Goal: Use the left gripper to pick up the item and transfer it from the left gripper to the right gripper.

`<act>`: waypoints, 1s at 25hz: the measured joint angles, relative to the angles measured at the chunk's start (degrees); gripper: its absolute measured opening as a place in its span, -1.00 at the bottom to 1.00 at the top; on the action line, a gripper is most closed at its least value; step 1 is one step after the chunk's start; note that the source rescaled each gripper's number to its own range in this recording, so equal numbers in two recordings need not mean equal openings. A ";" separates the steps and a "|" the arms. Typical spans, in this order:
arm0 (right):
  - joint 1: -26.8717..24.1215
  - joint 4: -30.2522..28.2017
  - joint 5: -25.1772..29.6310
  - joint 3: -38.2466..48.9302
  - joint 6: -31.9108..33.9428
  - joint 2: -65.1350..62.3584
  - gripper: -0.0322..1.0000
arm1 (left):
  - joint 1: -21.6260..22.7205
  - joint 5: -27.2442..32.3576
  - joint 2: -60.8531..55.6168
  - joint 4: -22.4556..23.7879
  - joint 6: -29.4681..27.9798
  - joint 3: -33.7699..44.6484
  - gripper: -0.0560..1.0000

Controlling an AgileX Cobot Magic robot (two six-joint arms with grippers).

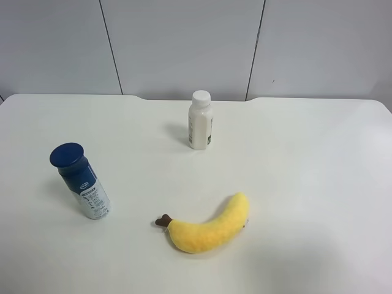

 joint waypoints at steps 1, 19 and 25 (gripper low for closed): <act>0.00 0.00 0.00 0.00 0.00 0.00 1.00 | 0.00 0.00 0.00 0.00 0.00 0.00 1.00; 0.00 0.00 0.00 0.00 0.00 0.00 1.00 | 0.00 0.00 1.09 -0.31 0.07 0.00 1.00; 0.00 0.00 0.00 0.00 0.00 0.00 1.00 | 0.00 1.84 11.86 -2.91 7.39 -6.10 1.00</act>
